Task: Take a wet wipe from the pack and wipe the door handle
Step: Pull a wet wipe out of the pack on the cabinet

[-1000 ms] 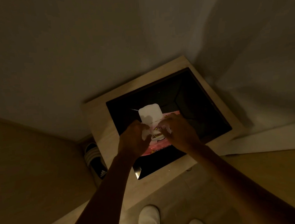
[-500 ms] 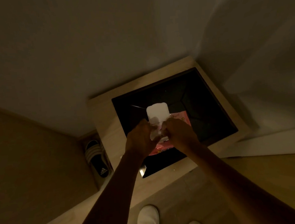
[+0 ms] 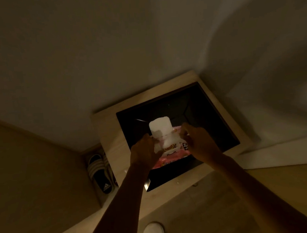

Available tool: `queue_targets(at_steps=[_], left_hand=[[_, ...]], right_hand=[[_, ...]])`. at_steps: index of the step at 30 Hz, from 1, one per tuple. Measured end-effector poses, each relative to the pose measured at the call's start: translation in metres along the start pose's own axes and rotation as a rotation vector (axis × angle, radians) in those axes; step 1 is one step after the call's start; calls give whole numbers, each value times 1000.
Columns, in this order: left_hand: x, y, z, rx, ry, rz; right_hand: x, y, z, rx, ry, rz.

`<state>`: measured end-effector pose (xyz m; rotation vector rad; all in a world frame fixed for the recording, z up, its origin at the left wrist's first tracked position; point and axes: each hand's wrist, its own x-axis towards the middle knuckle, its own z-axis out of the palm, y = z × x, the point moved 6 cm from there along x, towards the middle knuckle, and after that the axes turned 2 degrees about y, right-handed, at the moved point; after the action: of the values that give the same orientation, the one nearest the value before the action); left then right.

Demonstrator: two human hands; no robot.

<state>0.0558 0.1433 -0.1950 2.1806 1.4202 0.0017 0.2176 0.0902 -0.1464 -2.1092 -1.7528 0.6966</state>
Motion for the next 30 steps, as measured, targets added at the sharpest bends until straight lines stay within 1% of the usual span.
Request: queue_targets(at_steps=[4,6,7,9,12,14,16,19,21,24,30], left_hand=[[-9,10,-10,-1,-57,-39],[-22,23,-28,-63,-82,-70],[-30,33,-40,-117,-82,-86],[-46,36,-81,-265,-100,-102],[-78,97,-141,-521,-248,-98],[-106,148,-179,-653,-351,-46],[-141,196,-207,-652,-432,47],[-195,262,-226,-672,-547,130],[-229,304,-234,-666,-560,213],[-272,357,-235,-631,-535,290],[-379,474,-215,-545,-535,539]], right_hand=[[-11,5,-48,124,130,46],[-23,0,-78,169,198,89],[-33,-4,-95,202,222,116],[-55,-38,-116,285,251,182],[-111,-72,-174,348,306,224],[-154,-91,-218,400,328,255],[-199,-106,-262,435,339,277],[-267,-120,-325,465,386,278],[-315,-120,-356,474,444,296],[-391,-113,-386,495,542,332],[-554,-85,-407,604,704,452]])
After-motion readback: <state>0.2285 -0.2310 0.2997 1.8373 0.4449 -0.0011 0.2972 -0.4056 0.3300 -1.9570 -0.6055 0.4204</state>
